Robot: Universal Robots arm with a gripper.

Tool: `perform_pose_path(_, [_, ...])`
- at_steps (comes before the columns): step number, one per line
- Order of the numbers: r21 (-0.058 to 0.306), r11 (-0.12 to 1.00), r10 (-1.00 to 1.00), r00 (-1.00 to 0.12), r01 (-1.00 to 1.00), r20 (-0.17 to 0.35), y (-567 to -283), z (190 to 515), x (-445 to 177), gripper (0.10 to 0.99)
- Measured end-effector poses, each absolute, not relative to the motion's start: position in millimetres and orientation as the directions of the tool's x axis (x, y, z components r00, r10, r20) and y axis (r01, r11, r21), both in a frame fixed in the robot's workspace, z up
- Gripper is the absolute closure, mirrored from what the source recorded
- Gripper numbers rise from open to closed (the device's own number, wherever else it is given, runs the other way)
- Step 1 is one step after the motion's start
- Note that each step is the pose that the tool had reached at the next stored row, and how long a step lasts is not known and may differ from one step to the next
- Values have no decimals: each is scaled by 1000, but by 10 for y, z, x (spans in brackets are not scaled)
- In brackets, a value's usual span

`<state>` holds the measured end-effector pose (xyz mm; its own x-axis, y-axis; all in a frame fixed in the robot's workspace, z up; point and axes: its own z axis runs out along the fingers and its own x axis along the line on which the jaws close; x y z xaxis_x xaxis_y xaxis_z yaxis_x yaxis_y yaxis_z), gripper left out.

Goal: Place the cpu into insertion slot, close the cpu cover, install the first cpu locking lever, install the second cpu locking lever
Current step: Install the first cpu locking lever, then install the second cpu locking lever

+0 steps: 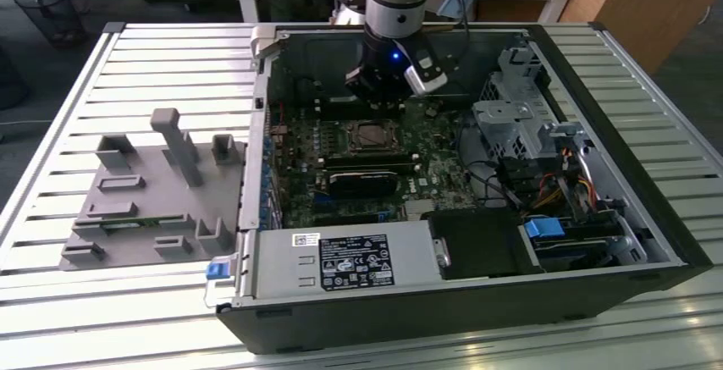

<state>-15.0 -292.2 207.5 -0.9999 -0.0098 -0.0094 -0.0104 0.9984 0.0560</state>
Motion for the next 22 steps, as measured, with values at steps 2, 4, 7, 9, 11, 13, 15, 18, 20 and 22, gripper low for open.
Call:
perform_pose_path(2, [56, 998, -10, -1000, -10, -9, -2932, 2075, -150, 965])
perform_pose_path(4, [56, 998, -10, -1000, -10, -9, -2942, 2075, -150, 965])
perform_pose_path(7, [56, 998, -10, -1000, -10, -9, -2953, 2075, -150, 965])
perform_pose_path(9, [56, 998, -10, -1000, -10, -9, -2958, 2075, -150, 965])
perform_pose_path(11, [56, 998, -10, -1000, -10, -9, -2965, 2075, -149, 965])
perform_pose_path(13, [56, 998, -10, -1000, -10, -9, -2973, 2075, -150, 965])
perform_pose_path(15, [56, 998, -10, -1000, -10, -9, -2984, 2075, -150, 965])
perform_pose_path(18, [56, 998, -10, -1000, -10, -9, -2997, 2075, -150, 965])
perform_pose_path(20, [56, 998, -10, -1000, -10, -9, -3007, 2075, -150, 965])
perform_pose_path(22, [56, 998, -10, -1000, -10, -9, -3019, 2075, -150, 965])
